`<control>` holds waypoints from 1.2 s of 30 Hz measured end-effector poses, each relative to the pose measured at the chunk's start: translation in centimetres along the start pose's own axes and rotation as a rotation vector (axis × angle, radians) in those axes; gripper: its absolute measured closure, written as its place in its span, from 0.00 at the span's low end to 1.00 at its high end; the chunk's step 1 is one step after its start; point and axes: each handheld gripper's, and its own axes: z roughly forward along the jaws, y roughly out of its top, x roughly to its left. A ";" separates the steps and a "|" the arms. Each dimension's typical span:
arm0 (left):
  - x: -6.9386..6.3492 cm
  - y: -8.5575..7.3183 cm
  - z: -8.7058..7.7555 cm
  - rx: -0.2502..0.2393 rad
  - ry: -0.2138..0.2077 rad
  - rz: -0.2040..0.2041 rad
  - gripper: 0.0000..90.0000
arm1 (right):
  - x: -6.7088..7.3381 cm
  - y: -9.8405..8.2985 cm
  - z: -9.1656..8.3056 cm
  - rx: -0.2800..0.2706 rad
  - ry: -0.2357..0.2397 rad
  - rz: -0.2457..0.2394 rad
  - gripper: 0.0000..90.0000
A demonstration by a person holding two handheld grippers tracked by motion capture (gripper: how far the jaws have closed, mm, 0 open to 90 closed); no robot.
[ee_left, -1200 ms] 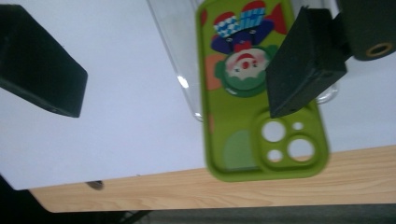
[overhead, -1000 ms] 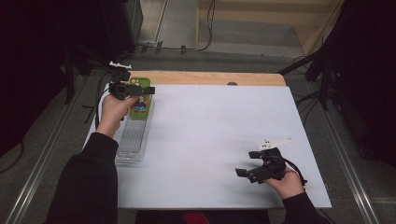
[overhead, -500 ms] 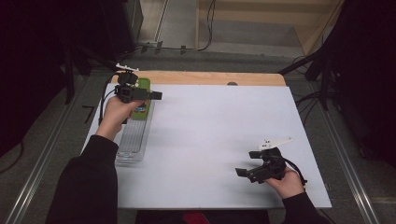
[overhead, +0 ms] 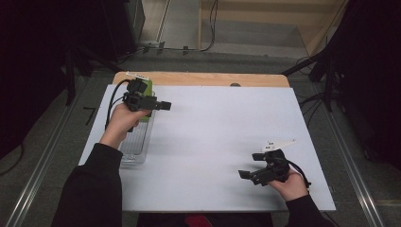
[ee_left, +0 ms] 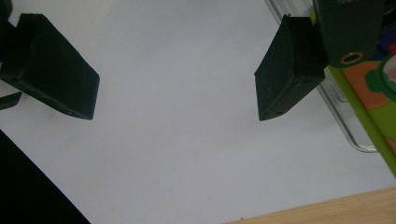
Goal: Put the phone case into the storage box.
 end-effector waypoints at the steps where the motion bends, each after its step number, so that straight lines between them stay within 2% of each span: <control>1: -0.1 -0.1 0.1 0.001 -0.004 0.003 0.16 | 0.0 0.0 0.0 -0.001 0.000 0.000 0.03; 7: -0.8 -0.9 0.4 0.016 -0.015 0.019 0.16 | 0.0 0.0 0.0 -0.002 0.001 0.004 0.03; 15: -1.5 -1.9 0.5 -0.006 -0.043 0.030 0.16 | -0.1 0.0 0.1 0.000 0.000 0.003 0.03; 18: -1.5 -2.1 0.7 0.008 -0.037 0.041 0.16 | -0.1 0.0 0.0 0.000 -0.001 0.003 0.03; 21: -1.4 -2.5 1.0 0.007 -0.045 0.029 0.16 | -0.1 0.0 0.0 -0.001 -0.001 0.001 0.03; 24: -1.6 -2.8 1.1 0.006 -0.038 0.038 0.16 | -0.1 -0.1 0.0 0.001 -0.004 0.002 0.03; 25: -1.7 -2.9 1.1 0.003 -0.047 0.035 0.16 | -0.1 -0.1 0.0 0.001 -0.004 0.002 0.03; 29: -2.1 -3.3 1.1 0.021 -0.043 0.054 0.16 | -0.2 -0.1 0.0 0.002 -0.004 0.004 0.03; 33: -2.5 -4.0 1.0 0.026 -0.062 0.050 0.18 | -0.2 -0.1 0.0 0.001 -0.003 0.004 0.03; 36: -2.8 -4.4 1.0 0.037 -0.047 0.069 0.18 | -0.2 -0.1 0.0 0.003 -0.003 0.006 0.03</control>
